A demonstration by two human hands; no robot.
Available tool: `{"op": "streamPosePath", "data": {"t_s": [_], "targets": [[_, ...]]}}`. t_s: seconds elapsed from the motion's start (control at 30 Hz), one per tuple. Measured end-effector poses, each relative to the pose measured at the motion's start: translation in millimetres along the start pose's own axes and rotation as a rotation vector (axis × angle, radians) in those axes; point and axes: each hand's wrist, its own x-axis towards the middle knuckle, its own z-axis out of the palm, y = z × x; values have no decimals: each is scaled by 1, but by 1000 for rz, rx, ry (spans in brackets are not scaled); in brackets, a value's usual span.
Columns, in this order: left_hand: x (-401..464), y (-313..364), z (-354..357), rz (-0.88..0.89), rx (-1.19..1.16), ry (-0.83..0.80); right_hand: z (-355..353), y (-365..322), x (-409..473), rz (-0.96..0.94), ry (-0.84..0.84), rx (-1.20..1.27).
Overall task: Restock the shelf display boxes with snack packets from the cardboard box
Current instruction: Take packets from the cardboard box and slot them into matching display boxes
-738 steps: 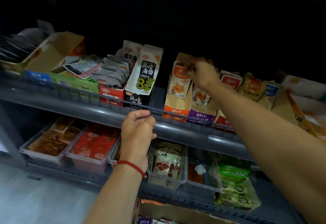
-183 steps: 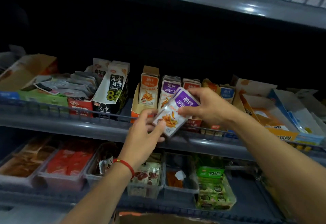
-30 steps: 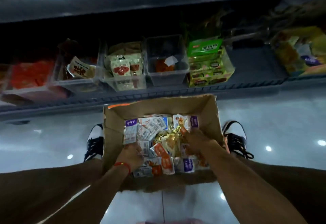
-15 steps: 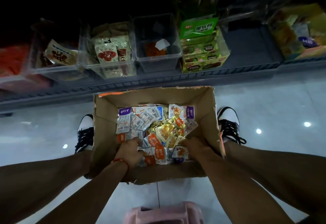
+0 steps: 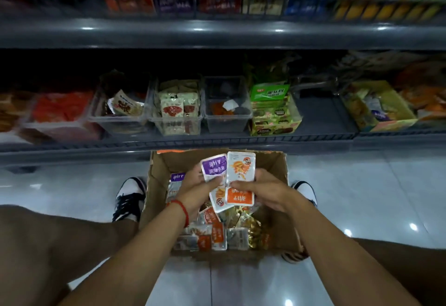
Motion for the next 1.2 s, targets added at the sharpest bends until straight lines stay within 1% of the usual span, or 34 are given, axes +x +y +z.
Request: {"op": "streamPosePath", "data": {"t_s": [0.07,0.17,0.27,0.33,0.43,0.47,0.53,0.57,0.6,0.63,0.7,0.73,0.8,0.9,0.97,1.03,1.1,1.2], "targets": [[-1,17,-8,94,8,76,1,-13,-10,-71,65,-84],[-3,45,-21,173,11,164,-3,-37,-29,-155,126,-300],[-5,79,-32,254,94,192,-4,-73,-53,-249,158,-410],[-11,105,-33,289,129,136,0,-102,-67,-309,117,-505],[-27,141,-30,301,139,-61,14,-148,-78,-352,62,-698],[-31,150,-30,327,166,-116,19,-162,-80,-374,67,-767],[-37,169,-33,400,212,-137,28,-189,-80,-451,140,-894],[-39,179,-36,429,204,-119,31,-201,-81,-501,203,-908],[-40,191,-42,456,173,-99,33,-211,-81,-553,265,-856],[-41,202,-48,477,121,-83,35,-219,-81,-603,298,-728],[-43,224,-62,507,8,-61,39,-232,-79,-662,295,-408],[-43,232,-68,522,-31,-54,43,-239,-77,-684,297,-307],[-41,244,-80,540,-78,-25,53,-258,-73,-743,342,-249],[-31,256,-99,533,-137,148,64,-303,-65,-887,484,-301],[-29,264,-113,522,-181,292,68,-342,-59,-994,572,-404],[-30,272,-122,534,-200,387,76,-383,-53,-1112,634,-527],[-31,277,-128,534,-213,430,88,-419,-46,-1171,701,-678],[-31,284,-132,534,-233,451,109,-459,-29,-1176,820,-973]]}}
